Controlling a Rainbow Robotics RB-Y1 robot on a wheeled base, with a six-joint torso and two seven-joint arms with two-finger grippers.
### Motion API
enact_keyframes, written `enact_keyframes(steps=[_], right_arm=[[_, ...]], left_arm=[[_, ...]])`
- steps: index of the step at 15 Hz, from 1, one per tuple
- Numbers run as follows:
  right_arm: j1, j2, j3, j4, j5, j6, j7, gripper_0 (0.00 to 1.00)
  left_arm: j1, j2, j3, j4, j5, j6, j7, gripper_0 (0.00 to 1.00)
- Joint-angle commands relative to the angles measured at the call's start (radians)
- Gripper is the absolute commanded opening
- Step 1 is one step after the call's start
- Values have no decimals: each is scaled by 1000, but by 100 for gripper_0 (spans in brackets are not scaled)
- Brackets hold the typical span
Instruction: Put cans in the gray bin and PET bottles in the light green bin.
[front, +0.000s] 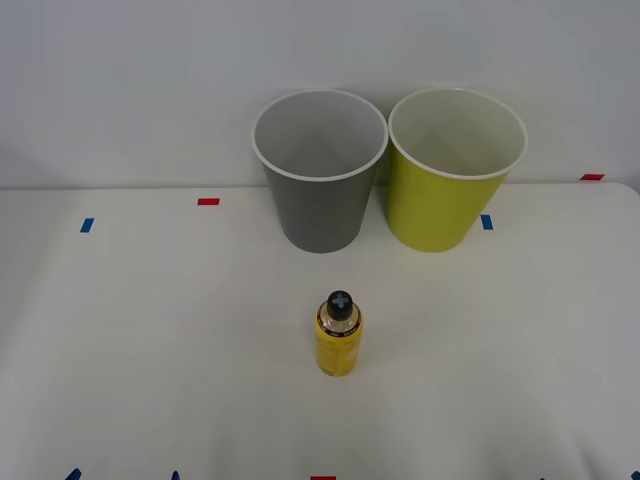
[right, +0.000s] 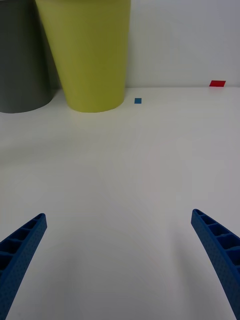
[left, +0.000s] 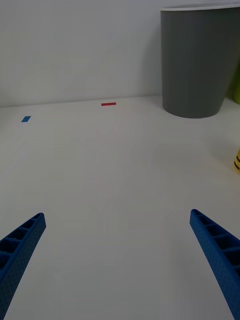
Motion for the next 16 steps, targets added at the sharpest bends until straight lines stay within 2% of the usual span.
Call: enact_keyframes(steps=[1, 16], right_arm=[[0, 0, 0, 0, 0, 0, 0, 100], [0, 0, 0, 0, 0, 0, 0, 100]], left_arm=[[0, 0, 0, 0, 0, 0, 0, 100], [0, 0, 0, 0, 0, 0, 0, 100]])
